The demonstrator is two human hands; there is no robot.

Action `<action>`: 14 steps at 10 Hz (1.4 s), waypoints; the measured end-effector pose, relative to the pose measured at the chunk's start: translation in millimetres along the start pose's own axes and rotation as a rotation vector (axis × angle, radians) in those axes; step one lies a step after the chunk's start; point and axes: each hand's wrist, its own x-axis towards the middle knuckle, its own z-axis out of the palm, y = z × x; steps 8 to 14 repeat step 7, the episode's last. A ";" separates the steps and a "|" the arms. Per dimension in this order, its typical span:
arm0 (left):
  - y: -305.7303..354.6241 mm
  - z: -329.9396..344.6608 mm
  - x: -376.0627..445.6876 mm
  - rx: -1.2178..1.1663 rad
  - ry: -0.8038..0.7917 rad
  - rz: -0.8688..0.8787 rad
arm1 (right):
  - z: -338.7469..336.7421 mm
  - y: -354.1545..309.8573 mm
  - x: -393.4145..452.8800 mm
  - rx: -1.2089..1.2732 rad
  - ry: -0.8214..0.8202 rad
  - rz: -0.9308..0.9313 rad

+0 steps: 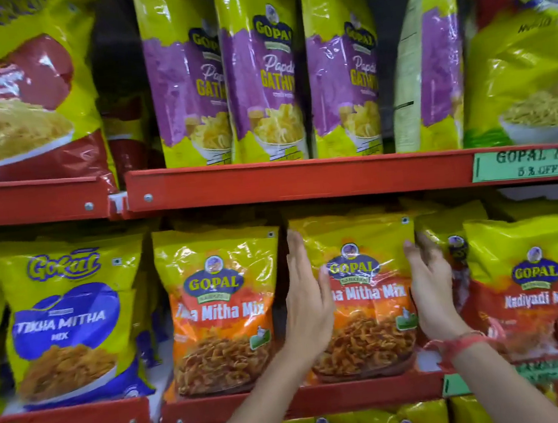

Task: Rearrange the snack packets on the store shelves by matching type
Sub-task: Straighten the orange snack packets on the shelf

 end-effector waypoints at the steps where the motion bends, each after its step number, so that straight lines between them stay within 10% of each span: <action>1: 0.3 10.1 9.8 -0.098 0.110 -0.166 | -1.9 2.9 7.5 0.120 -0.049 0.062; 4: 5.5 8.7 41.4 -0.592 0.497 -0.497 | -7.2 -3.0 15.0 0.251 0.081 0.080; 7: 12.9 21.2 -3.9 0.221 0.259 0.044 | 1.3 7.6 -35.7 -0.276 0.073 -0.423; 14: 12.9 21.2 -3.9 0.221 0.259 0.044 | 1.3 7.6 -35.7 -0.276 0.073 -0.423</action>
